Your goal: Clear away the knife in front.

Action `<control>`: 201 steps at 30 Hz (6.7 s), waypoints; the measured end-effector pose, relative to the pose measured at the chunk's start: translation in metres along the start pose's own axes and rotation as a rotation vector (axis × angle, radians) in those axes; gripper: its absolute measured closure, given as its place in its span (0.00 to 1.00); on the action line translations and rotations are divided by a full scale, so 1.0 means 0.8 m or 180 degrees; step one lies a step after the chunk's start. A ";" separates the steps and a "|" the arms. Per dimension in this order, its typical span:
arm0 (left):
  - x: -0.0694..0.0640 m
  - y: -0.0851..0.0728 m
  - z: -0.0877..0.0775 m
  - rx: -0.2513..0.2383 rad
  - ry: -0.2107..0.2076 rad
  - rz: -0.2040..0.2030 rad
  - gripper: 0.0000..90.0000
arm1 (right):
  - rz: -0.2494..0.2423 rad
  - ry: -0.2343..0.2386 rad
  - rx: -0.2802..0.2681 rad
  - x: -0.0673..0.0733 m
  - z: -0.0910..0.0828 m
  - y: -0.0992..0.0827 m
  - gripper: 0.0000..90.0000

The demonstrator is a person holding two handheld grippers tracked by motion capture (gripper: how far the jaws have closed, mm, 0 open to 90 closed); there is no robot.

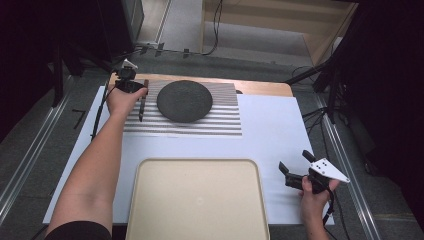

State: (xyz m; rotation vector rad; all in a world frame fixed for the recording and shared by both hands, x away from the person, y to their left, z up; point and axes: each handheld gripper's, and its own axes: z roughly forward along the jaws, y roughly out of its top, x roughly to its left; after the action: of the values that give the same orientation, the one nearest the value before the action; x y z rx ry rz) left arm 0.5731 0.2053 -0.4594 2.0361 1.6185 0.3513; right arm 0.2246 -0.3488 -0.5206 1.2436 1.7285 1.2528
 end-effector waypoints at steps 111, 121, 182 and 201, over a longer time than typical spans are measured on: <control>-0.097 -0.183 -0.170 -0.0503 -0.0878 0.0983 0.86 | -0.0001 0.0031 0.0065 0.000 0.002 0.000 0.00; -0.110 -0.210 -0.190 -0.0578 -0.0980 0.1044 0.86 | -0.0002 0.0039 0.0066 0.000 0.002 0.000 0.00; -0.135 -0.371 -0.165 -0.0280 -0.1106 0.1018 0.84 | -0.0023 0.0026 0.0114 0.001 0.004 0.000 0.00; -0.139 -0.346 -0.149 -0.0303 -0.1182 0.1288 1.00 | -0.0059 0.0031 0.0184 0.003 0.007 0.000 0.00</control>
State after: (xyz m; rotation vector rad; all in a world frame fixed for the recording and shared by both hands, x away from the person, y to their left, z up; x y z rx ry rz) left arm 0.2561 0.1695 -0.4962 2.1912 0.9531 0.1698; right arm 0.2286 -0.3450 -0.5226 1.2537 1.7907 1.2078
